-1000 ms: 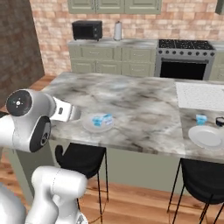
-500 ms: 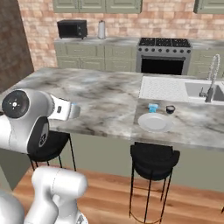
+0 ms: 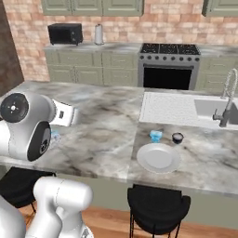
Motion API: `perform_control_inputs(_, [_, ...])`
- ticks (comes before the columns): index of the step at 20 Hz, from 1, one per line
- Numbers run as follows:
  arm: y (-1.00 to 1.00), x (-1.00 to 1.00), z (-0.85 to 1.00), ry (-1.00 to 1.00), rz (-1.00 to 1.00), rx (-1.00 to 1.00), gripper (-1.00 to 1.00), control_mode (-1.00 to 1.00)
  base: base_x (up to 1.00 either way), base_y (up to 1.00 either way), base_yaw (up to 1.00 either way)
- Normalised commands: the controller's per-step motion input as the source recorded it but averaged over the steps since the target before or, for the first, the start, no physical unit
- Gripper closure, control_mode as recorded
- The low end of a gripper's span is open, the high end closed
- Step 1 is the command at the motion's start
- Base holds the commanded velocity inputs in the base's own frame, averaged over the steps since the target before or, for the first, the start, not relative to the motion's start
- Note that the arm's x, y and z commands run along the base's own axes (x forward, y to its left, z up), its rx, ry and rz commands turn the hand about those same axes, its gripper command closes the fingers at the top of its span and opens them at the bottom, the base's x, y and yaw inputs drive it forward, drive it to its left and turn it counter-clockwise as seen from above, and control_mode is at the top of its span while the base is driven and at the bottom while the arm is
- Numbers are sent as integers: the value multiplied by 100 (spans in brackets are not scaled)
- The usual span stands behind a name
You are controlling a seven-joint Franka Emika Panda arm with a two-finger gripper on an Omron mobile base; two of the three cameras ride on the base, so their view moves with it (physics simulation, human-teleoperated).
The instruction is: Place two yogurt containers on each plate.
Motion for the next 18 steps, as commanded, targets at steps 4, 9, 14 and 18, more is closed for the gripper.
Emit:
perform_control_inputs(4, [0, 0, 0, 0, 0, 0, -100, 100, 40, -77, -2])
perform_control_inputs(9, [0, 0, 0, 0, 0, 0, -100, 100, 13, -42, -13])
perform_control_inputs(14, [0, 0, 0, 0, 0, 0, -100, 100, -40, -39, -18])
perform_control_inputs(18, [0, 0, 0, 0, 0, 0, -100, 100, -14, -37, 0])
